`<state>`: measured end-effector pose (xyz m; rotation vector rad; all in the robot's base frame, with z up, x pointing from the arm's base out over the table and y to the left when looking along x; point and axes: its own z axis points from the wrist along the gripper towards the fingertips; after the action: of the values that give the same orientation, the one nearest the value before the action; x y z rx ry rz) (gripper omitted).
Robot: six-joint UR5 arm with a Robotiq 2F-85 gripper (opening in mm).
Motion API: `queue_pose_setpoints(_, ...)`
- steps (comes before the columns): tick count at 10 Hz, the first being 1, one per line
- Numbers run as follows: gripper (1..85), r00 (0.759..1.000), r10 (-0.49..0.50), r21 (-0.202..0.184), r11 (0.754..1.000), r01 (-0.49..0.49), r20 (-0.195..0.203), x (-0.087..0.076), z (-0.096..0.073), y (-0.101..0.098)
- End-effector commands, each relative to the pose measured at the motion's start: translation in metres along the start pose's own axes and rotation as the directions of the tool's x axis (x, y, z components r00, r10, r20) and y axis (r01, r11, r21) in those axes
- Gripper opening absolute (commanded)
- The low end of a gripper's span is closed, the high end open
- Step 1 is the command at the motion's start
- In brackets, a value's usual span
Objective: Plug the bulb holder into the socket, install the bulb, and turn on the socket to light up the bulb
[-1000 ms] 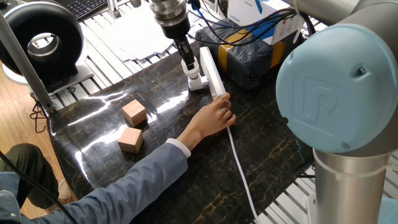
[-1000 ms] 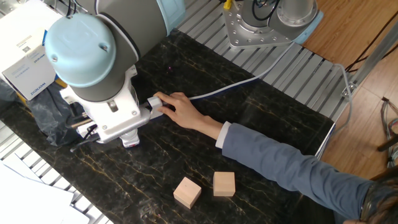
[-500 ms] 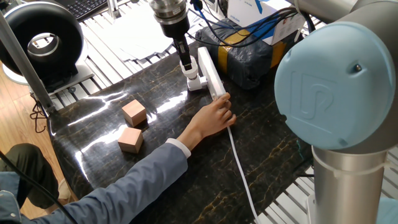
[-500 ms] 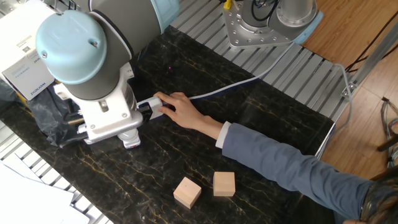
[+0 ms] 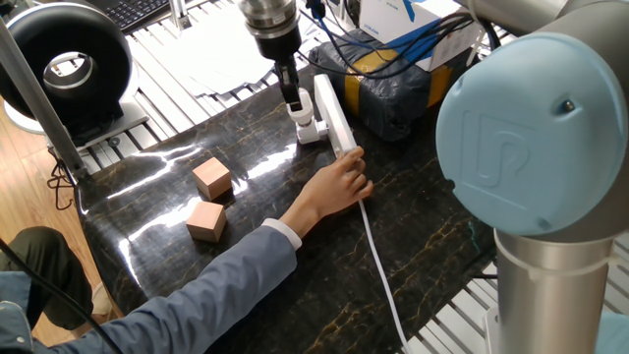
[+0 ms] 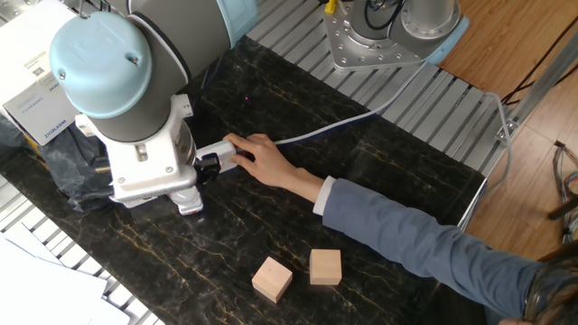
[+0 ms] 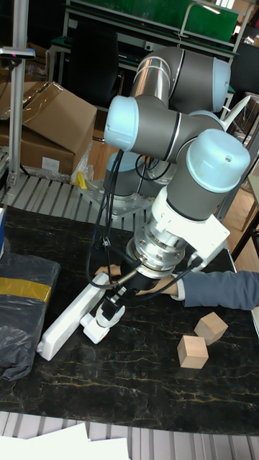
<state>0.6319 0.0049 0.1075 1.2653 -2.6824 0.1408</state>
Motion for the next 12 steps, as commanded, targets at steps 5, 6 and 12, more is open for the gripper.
queue_pose_setpoints(5,33.0,0.974,0.223,-0.034,0.975,-0.221,0.037,-0.013,-0.004,0.010)
queue_pose_setpoints(6,33.0,0.969,0.245,-0.033,0.969,-0.243,0.044,-0.015,-0.004,0.008)
queue_pose_setpoints(12,44.7,0.965,0.254,-0.040,0.967,-0.252,0.058,-0.015,-0.003,0.008)
